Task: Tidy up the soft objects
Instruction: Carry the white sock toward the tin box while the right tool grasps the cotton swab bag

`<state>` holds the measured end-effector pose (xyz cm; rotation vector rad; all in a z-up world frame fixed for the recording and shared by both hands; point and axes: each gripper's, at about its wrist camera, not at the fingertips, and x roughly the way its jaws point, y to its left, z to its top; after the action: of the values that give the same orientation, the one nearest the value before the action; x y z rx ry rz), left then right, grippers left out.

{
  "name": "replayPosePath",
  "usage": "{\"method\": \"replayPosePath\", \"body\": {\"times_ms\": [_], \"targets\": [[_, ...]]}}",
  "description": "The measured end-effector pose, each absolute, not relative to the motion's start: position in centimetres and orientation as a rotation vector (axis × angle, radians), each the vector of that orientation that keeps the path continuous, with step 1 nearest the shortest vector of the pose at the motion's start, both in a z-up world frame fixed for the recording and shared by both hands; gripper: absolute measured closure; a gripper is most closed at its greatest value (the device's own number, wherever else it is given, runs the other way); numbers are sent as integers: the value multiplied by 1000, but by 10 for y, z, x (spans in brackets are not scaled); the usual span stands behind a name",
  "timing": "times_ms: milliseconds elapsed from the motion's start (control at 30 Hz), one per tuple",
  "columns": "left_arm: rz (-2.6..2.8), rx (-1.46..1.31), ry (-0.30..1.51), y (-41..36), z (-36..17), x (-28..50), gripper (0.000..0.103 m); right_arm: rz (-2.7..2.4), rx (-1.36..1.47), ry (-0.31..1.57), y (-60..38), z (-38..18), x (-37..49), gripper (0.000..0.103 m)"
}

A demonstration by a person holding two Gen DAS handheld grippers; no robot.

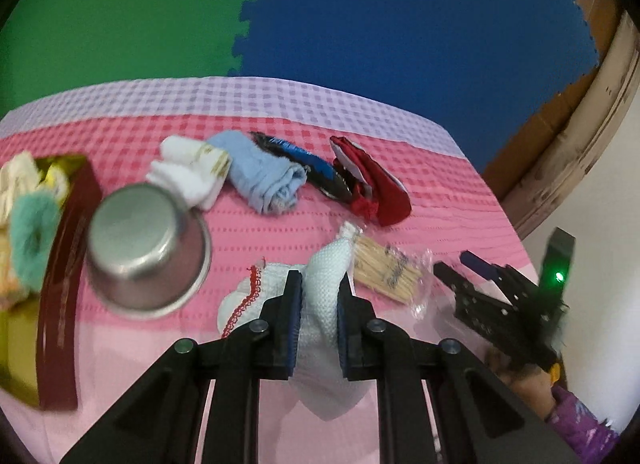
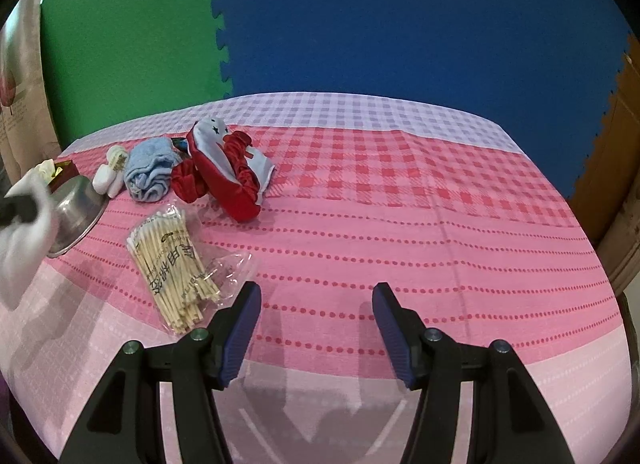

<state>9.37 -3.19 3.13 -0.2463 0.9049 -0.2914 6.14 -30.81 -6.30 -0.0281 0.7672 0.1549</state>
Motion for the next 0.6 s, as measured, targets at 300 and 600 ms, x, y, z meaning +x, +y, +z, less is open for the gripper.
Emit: {"method": "replayPosePath", "body": {"times_ms": [300,600], "targets": [[-187,-346,871,31,44,44,89,147,-4,756,-312,-62,60,43],[-5,-396,792,115,63,32,89,227,42,745,-315,-58,57,43]]}}
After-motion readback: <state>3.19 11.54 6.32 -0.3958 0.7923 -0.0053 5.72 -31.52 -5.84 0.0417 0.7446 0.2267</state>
